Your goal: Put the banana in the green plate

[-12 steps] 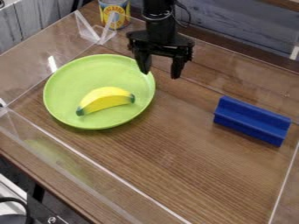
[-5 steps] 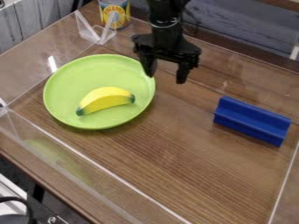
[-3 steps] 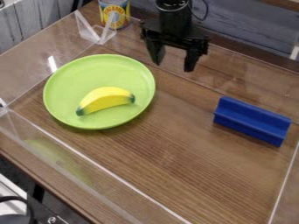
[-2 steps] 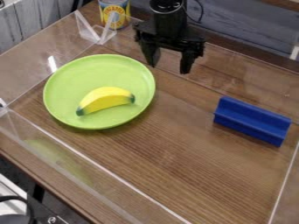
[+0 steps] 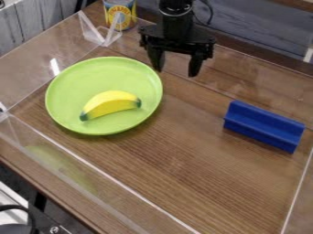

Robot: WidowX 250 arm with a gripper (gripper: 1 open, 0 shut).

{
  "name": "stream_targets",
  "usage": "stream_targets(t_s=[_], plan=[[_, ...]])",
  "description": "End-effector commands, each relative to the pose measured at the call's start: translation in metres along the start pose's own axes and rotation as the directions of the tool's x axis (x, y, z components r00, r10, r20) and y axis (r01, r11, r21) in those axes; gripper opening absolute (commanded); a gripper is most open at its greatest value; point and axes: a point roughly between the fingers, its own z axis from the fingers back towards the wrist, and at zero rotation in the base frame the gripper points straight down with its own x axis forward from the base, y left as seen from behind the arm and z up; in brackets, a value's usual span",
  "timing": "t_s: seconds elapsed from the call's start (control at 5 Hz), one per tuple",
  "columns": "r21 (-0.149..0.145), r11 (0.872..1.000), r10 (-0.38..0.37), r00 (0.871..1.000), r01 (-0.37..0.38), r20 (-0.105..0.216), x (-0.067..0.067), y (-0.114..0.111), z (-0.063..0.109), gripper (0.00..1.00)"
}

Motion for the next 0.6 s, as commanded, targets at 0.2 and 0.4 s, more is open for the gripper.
stream_targets(t_s=[0.2, 0.4], plan=[[-0.048, 0.978, -0.203, 0.978, 0.204, 0.039, 0.009, -0.027, 0.025, 1.0], [-0.034, 0.978, -0.204, 0.979, 0.205, 0.024, 0.006, -0.02, 0.021, 1.0]])
